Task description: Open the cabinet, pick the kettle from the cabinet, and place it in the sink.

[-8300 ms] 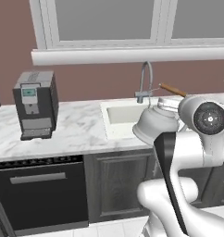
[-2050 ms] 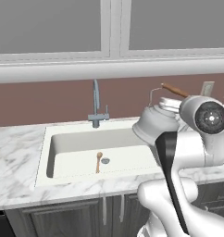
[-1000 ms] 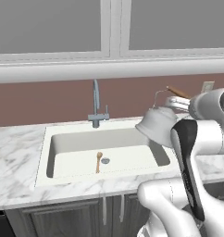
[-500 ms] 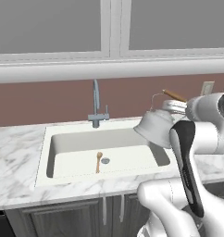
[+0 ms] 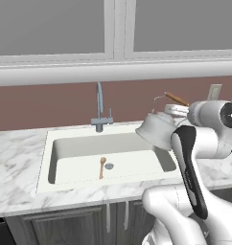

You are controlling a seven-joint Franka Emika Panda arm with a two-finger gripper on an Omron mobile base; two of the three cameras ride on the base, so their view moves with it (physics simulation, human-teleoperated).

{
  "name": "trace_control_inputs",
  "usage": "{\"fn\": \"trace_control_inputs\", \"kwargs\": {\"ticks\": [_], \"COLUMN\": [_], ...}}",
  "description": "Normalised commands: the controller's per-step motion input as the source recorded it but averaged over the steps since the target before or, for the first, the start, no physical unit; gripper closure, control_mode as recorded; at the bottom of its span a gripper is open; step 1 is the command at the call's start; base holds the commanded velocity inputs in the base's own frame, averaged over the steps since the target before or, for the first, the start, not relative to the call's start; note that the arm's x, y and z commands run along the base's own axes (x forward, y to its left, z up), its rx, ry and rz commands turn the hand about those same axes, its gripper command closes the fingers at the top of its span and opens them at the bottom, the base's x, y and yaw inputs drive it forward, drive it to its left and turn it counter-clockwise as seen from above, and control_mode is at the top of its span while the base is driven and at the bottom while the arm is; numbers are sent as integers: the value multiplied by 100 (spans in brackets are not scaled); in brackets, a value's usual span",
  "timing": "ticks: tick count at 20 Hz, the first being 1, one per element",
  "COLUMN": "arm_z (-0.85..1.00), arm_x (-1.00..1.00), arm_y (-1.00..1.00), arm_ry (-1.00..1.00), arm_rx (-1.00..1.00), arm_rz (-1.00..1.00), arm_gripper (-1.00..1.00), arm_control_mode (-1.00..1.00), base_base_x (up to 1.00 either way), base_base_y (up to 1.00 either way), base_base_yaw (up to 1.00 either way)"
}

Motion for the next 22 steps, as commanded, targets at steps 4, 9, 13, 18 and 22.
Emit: {"fn": "trace_control_inputs", "kwargs": {"ticks": [4,9,13,18,22], "arm_z": [-13,-9,-3,-1,-3], "arm_x": [25,29,33,30,18], "arm_y": [2,1,0,0,-1], "arm_ry": [-13,-5,3,8,5], "arm_rx": [-10,-10,-12,-8,-2], "arm_rz": [4,2,0,8,21], "arm_gripper": [100,100,100,100,100], "arm_control_mode": [-100,-100,-100,-100,-100], "base_base_x": [0,0,0,0,0], "base_base_y": [0,0,0,0,0], "base_base_yaw": [0,0,0,0,0]}}
